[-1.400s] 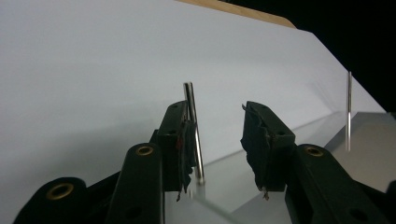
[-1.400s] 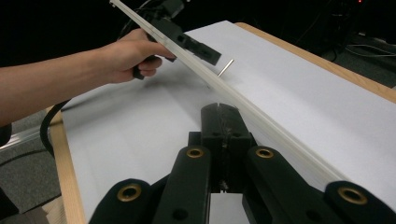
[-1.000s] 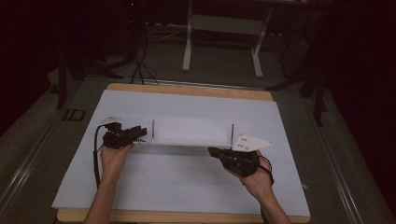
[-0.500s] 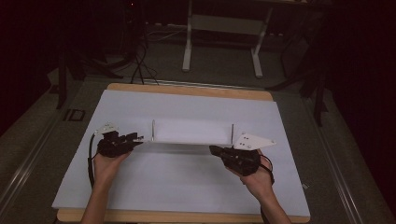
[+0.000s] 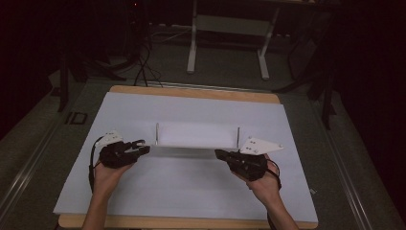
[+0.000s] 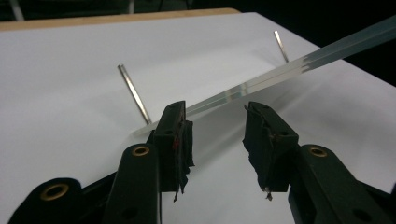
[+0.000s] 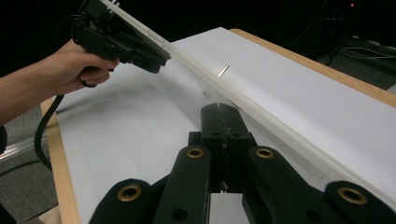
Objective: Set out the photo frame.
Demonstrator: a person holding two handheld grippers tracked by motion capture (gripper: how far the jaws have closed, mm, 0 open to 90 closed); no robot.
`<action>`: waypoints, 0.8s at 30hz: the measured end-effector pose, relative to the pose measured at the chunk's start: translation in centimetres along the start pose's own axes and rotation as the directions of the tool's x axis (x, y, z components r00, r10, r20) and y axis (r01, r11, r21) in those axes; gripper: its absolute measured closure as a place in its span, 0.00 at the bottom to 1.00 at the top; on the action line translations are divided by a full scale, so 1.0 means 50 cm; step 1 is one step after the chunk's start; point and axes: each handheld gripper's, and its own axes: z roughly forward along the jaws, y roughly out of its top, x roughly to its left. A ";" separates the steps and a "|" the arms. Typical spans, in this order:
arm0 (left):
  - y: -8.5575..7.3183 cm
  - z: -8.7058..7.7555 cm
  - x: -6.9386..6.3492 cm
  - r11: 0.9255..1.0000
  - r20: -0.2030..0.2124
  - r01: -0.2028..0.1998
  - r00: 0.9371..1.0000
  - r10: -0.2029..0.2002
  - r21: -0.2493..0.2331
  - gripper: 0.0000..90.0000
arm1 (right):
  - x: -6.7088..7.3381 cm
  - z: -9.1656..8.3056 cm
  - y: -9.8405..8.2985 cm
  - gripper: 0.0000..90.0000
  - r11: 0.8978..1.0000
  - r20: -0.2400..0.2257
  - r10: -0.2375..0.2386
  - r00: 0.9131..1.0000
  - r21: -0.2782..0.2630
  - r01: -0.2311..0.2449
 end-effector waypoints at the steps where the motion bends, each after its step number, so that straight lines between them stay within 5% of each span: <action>1: 0.001 -0.002 -0.004 1.000 -0.003 -0.009 1.000 0.009 -0.004 0.67 | 0.000 0.000 0.000 1.00 1.000 0.001 -0.001 1.000 0.000 0.001; 12: 0.025 -0.016 -0.043 0.990 -0.029 -0.125 0.992 0.123 -0.065 0.57 | -0.002 -0.002 0.000 1.00 1.000 0.003 0.004 1.000 -0.002 -0.004; 24: 0.034 -0.008 -0.044 0.983 -0.038 -0.160 0.987 0.158 -0.090 0.53 | -0.009 -0.008 0.001 1.00 1.000 0.014 0.010 1.000 -0.013 -0.010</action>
